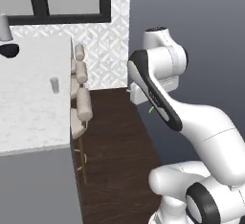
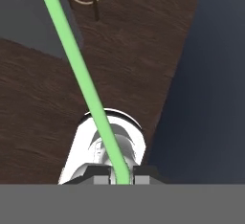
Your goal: Take a straw from the drawer in front and place it inside the glass cup on the dining counter.
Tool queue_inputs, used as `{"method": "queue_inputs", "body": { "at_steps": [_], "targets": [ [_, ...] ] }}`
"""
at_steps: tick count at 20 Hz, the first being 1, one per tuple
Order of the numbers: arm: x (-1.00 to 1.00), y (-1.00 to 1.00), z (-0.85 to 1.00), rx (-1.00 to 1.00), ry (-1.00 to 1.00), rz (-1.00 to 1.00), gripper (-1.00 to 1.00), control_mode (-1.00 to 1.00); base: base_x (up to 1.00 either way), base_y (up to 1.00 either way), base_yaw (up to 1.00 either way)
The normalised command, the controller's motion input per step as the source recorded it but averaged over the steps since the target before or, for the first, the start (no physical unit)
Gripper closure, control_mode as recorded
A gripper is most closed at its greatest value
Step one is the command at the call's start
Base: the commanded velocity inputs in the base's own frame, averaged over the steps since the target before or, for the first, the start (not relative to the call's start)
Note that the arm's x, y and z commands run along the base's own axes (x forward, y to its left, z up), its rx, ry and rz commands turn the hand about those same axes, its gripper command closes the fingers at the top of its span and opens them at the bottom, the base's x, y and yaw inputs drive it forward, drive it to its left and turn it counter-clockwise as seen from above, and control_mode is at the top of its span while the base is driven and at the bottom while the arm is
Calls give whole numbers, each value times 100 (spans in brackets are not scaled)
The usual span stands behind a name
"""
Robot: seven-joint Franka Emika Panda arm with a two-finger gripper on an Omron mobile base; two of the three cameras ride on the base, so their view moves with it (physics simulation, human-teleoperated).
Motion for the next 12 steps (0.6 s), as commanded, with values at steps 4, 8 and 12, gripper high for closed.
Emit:
{"method": "queue_inputs", "body": {
  "at_steps": [4,8,12],
  "targets": [
    [0,0,0,0,0,0,100,100,61,-68,58],
    [0,0,0,0,0,0,100,100,56,-71,57],
    [0,0,0,0,0,0,100,100,48,-74,57]
  ]
}}
